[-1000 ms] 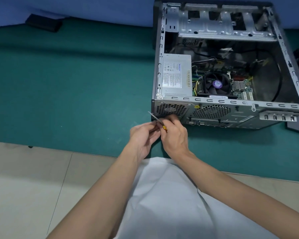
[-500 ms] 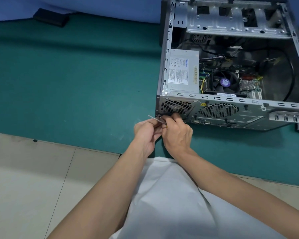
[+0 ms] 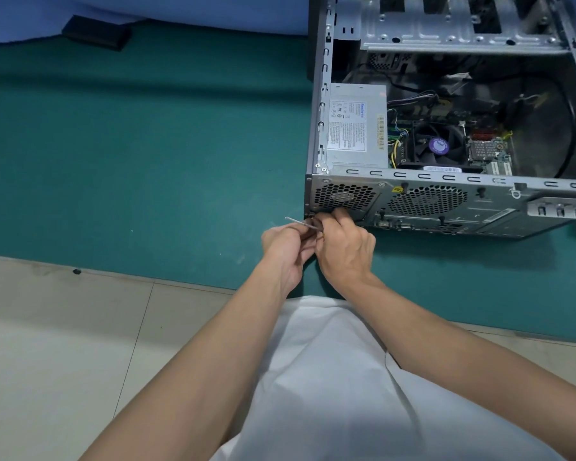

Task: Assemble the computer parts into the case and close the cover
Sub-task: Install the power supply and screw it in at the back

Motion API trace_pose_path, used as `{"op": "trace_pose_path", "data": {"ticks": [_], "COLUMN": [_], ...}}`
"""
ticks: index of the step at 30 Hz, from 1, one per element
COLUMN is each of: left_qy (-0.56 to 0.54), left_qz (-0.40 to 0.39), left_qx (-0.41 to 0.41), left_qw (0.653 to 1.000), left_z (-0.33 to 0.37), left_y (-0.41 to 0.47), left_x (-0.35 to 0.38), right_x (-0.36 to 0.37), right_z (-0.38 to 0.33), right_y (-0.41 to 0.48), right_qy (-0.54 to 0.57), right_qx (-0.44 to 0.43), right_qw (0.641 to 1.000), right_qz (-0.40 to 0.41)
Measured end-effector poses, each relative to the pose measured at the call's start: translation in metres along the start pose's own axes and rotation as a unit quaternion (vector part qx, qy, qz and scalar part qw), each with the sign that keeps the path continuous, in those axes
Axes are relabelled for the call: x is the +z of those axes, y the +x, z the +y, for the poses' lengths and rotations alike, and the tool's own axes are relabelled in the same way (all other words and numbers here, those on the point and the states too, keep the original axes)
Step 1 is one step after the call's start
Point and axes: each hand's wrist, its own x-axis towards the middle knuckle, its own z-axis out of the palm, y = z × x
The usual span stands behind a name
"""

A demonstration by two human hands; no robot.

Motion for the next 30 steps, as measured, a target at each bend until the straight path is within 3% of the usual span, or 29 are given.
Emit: {"op": "trace_pose_path", "data": {"ticks": [13, 21, 24, 30], "left_qy": [-0.005, -0.002, -0.015, -0.036], "left_qz": [-0.047, -0.055, -0.062, -0.073], "left_qx": [-0.043, -0.064, -0.069, -0.076], "left_qw": [0.998, 0.996, 0.996, 0.994], "left_z": [0.012, 0.017, 0.019, 0.022], "left_y": [0.003, 0.001, -0.001, -0.004], "left_x": [-0.002, -0.001, -0.002, -0.002], "right_x": [-0.002, -0.030, -0.034, -0.036], "right_z": [-0.007, 0.001, 0.001, -0.001], "right_y": [0.003, -0.020, -0.030, -0.031], "right_qy": [-0.029, 0.156, 0.143, 0.139], "right_qx": [0.151, 0.176, 0.156, 0.209], "right_qw": [0.983, 0.948, 0.948, 0.933], "right_qz": [-0.099, -0.215, -0.238, -0.258]}}
